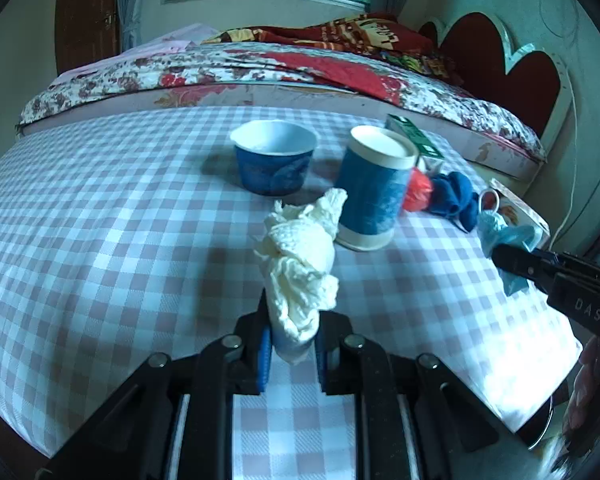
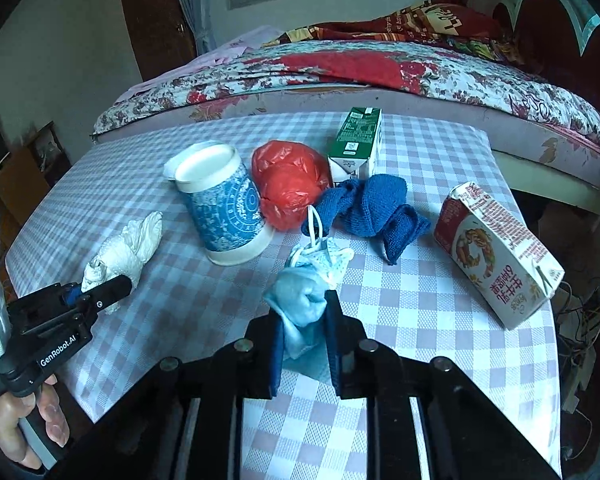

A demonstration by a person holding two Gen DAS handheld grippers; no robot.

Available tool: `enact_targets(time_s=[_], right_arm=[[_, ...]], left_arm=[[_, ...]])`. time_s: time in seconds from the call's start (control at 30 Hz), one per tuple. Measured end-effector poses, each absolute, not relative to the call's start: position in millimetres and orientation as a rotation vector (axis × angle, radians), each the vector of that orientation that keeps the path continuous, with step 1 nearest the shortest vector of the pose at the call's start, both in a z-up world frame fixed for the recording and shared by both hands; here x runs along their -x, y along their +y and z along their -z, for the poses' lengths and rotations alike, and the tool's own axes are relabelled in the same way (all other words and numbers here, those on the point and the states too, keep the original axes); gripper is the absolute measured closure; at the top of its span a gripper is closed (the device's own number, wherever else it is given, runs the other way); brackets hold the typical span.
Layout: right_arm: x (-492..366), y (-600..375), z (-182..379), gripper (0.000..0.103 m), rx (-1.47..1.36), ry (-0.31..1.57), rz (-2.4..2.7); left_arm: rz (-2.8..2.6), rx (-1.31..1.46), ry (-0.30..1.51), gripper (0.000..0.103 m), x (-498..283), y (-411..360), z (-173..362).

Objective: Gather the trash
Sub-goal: 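Carry the tissue and blue mask in both tools toward the bin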

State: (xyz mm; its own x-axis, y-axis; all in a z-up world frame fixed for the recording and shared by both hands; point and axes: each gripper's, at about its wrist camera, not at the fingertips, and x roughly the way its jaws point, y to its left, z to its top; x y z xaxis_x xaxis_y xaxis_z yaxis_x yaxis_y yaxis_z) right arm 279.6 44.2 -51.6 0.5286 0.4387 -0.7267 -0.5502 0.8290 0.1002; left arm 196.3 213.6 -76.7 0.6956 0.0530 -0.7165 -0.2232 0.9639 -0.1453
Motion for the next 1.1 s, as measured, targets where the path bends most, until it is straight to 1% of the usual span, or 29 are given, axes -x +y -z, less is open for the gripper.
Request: enact_targets(time_s=[0.63,1.1], right_arm=[[-200,-31,11,0.084,0.080,0.729,-0.566],[-161,-127,8,0.084,0.012,0.711,-0.435]], left_arm=[[-0.025,0.156,0.737,0.085,-135,138,43],[0.138,0.088,0.730,0.085,-120,50,31]])
